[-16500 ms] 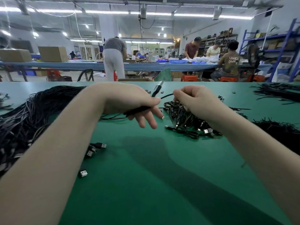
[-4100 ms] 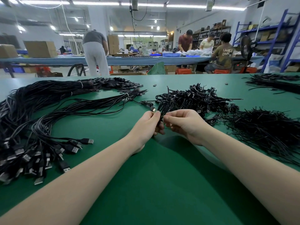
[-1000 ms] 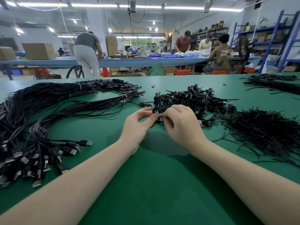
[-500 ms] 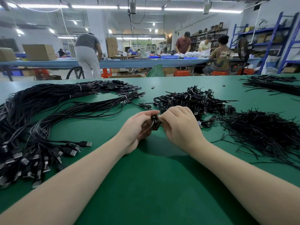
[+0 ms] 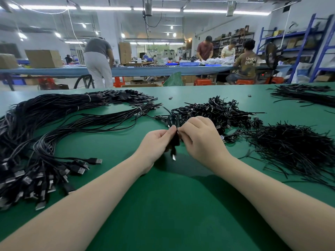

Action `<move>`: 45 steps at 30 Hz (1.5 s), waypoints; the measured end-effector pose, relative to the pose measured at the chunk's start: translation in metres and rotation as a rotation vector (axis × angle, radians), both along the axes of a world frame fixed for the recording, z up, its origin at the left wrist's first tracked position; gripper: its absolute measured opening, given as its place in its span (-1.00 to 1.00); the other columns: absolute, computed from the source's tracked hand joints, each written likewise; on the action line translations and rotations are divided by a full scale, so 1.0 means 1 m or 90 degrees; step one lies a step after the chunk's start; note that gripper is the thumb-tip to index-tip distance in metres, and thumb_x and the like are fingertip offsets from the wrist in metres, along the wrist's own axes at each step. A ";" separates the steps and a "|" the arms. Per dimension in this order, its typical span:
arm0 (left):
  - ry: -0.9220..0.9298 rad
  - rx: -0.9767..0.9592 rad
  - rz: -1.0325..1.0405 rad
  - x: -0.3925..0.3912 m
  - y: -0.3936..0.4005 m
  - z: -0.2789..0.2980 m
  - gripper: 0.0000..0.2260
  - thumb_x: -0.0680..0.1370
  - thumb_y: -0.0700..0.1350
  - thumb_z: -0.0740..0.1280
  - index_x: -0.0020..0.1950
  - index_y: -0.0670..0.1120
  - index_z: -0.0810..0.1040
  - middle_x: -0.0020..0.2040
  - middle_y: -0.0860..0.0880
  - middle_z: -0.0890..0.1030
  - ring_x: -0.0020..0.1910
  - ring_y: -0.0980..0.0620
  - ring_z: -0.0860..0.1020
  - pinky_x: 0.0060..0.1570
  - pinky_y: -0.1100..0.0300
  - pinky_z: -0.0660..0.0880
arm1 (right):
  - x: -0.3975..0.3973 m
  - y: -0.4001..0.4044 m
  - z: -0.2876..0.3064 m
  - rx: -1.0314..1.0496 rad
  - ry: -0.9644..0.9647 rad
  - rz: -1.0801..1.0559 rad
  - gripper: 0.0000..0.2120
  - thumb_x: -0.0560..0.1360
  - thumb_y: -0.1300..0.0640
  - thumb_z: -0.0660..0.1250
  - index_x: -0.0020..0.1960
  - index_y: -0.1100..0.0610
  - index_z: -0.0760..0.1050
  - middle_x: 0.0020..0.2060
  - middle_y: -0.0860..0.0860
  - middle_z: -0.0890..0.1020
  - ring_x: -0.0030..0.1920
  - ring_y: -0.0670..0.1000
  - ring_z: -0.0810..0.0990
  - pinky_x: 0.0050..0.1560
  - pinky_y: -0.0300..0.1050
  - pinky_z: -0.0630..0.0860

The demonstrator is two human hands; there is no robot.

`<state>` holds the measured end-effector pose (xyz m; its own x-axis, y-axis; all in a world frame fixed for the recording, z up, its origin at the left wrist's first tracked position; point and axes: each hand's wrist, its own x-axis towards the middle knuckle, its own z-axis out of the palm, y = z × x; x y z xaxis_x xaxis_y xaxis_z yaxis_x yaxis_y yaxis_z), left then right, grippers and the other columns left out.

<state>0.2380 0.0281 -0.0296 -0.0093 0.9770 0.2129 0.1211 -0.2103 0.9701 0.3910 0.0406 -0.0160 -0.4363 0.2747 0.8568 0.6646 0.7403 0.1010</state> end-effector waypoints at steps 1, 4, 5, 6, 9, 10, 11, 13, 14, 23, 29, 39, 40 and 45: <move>-0.033 -0.037 -0.036 -0.001 0.000 0.003 -0.60 0.61 0.02 0.25 -0.39 -0.04 0.62 -0.39 0.00 0.54 -0.42 0.08 0.40 -0.33 0.21 0.30 | 0.000 0.000 0.000 0.030 -0.028 -0.003 -0.90 0.38 0.39 0.41 -0.28 0.28 0.52 -0.34 0.14 0.55 -0.29 0.19 0.55 -0.22 0.04 0.51; -0.134 -0.136 -0.133 -0.008 -0.003 0.010 -0.63 0.60 -0.01 0.22 -0.39 -0.03 0.52 -0.40 -0.02 0.44 -0.47 0.05 0.40 -0.28 0.11 0.25 | -0.002 -0.003 0.000 0.042 -0.063 -0.001 -0.89 0.38 0.37 0.41 -0.28 0.27 0.52 -0.33 0.14 0.55 -0.29 0.19 0.55 -0.24 0.03 0.51; -0.130 -0.155 -0.133 -0.010 -0.003 0.012 -0.65 0.61 0.00 0.21 -0.36 -0.06 0.51 -0.42 -0.02 0.47 -0.46 0.04 0.43 -0.27 0.12 0.30 | -0.004 -0.004 0.001 0.008 -0.059 0.001 -0.92 0.42 0.33 0.40 -0.25 0.27 0.55 -0.32 0.13 0.57 -0.28 0.19 0.56 -0.22 0.03 0.51; -0.097 -0.172 -0.117 -0.011 -0.002 0.014 -0.64 0.62 0.03 0.20 -0.32 -0.08 0.53 -0.42 -0.02 0.52 -0.45 0.04 0.47 -0.29 0.16 0.36 | -0.005 -0.005 0.004 -0.046 -0.053 0.006 -0.92 0.45 0.29 0.38 -0.22 0.26 0.57 -0.31 0.12 0.58 -0.27 0.18 0.56 -0.21 0.04 0.52; 0.093 -0.221 -0.041 -0.022 0.005 0.027 -0.54 0.64 0.17 0.06 -0.17 -0.05 0.61 -0.27 0.02 0.66 -0.33 0.06 0.55 -0.31 0.27 0.44 | 0.000 0.001 0.022 -0.264 0.041 -0.003 -0.91 0.49 0.15 0.37 -0.12 0.13 0.65 -0.24 0.02 0.66 -0.22 0.05 0.59 -0.15 0.01 0.56; 0.149 -0.219 -0.008 -0.030 0.010 0.031 -0.57 0.64 0.19 0.05 -0.12 -0.01 0.61 -0.20 0.05 0.67 -0.29 0.08 0.56 -0.27 0.26 0.42 | 0.005 0.006 0.030 -0.304 0.112 -0.019 -0.91 0.49 0.12 0.38 -0.08 0.08 0.67 -0.21 -0.04 0.67 -0.23 -0.03 0.60 -0.15 -0.05 0.58; 0.191 -0.197 0.037 -0.041 0.015 0.035 -0.63 0.63 0.16 0.09 -0.08 0.01 0.60 -0.14 0.07 0.66 -0.25 0.10 0.55 -0.26 0.25 0.40 | 0.010 0.012 0.039 -0.325 0.189 -0.047 -0.89 0.49 0.10 0.38 -0.03 0.06 0.67 -0.19 -0.07 0.68 -0.27 -0.09 0.60 -0.20 -0.15 0.57; 0.300 -0.118 0.163 -0.066 0.026 0.038 -0.80 0.61 0.03 0.20 0.02 0.00 0.58 -0.06 0.03 0.62 -0.20 0.07 0.52 -0.26 0.26 0.38 | 0.028 0.025 0.052 -0.324 0.320 -0.134 -0.83 0.54 0.10 0.33 0.05 0.10 0.65 -0.20 -0.06 0.68 -0.37 -0.12 0.53 -0.35 -0.21 0.48; 0.397 -0.090 0.227 -0.080 0.032 0.036 -0.82 0.59 -0.05 0.22 0.11 -0.03 0.57 0.00 -0.01 0.60 -0.13 0.05 0.51 -0.20 0.24 0.40 | 0.037 0.034 0.056 -0.326 0.368 -0.181 -0.80 0.57 0.13 0.27 0.09 0.15 0.63 -0.20 -0.01 0.67 -0.39 -0.07 0.51 -0.38 -0.16 0.43; 1.024 -0.084 0.329 -0.137 0.071 0.013 -0.71 0.64 0.10 0.13 0.27 0.03 0.48 0.20 -0.05 0.52 0.18 -0.11 0.48 0.03 0.03 0.46 | 0.000 0.032 -0.008 -0.451 0.142 -0.180 -0.32 0.57 0.08 0.23 0.56 -0.02 -0.05 0.55 0.11 -0.04 0.37 0.08 0.28 0.45 0.08 0.24; 1.029 -0.191 0.193 -0.144 0.089 0.039 -0.83 0.66 -0.07 0.11 -0.01 -0.16 0.36 0.20 -0.15 0.56 0.12 -0.14 0.55 0.07 -0.01 0.50 | -0.007 0.033 -0.027 -0.385 -0.017 -0.138 -0.56 0.55 0.09 0.25 0.42 0.02 0.36 0.44 0.06 0.32 0.47 0.05 0.18 0.45 -0.13 0.10; 0.554 -0.003 0.430 -0.197 0.102 0.166 -0.76 0.61 -0.27 0.14 0.20 -0.29 0.51 -0.21 -0.17 0.50 -0.38 -0.02 0.38 -0.39 0.12 0.38 | -0.007 0.032 -0.026 -0.389 -0.012 -0.159 -0.70 0.53 0.07 0.27 0.25 0.07 0.52 0.22 0.00 0.50 0.35 0.05 0.34 0.35 -0.14 0.27; 0.508 -0.035 0.434 -0.193 0.103 0.165 -0.74 0.61 -0.26 0.14 0.24 -0.32 0.49 -0.24 -0.14 0.47 -0.39 -0.01 0.36 -0.41 0.16 0.34 | -0.007 0.032 -0.025 -0.393 -0.009 -0.157 -0.71 0.53 0.07 0.27 0.24 0.07 0.53 0.20 -0.01 0.51 0.34 0.05 0.35 0.35 -0.14 0.29; 0.543 -0.041 0.379 -0.180 0.108 0.146 -0.79 0.58 -0.37 0.16 0.15 -0.31 0.53 -0.03 -0.26 0.56 -0.31 -0.07 0.48 -0.37 0.08 0.46 | -0.006 0.030 -0.024 -0.389 -0.013 -0.153 -0.71 0.54 0.09 0.26 0.24 0.06 0.53 0.18 -0.02 0.54 0.36 0.04 0.33 0.36 -0.25 0.15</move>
<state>0.0576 0.1359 0.1166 -0.3650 0.8734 0.3225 0.8387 0.1580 0.5213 0.3852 0.0706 -0.0400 -0.3165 0.8014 0.5076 0.8210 0.4994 -0.2765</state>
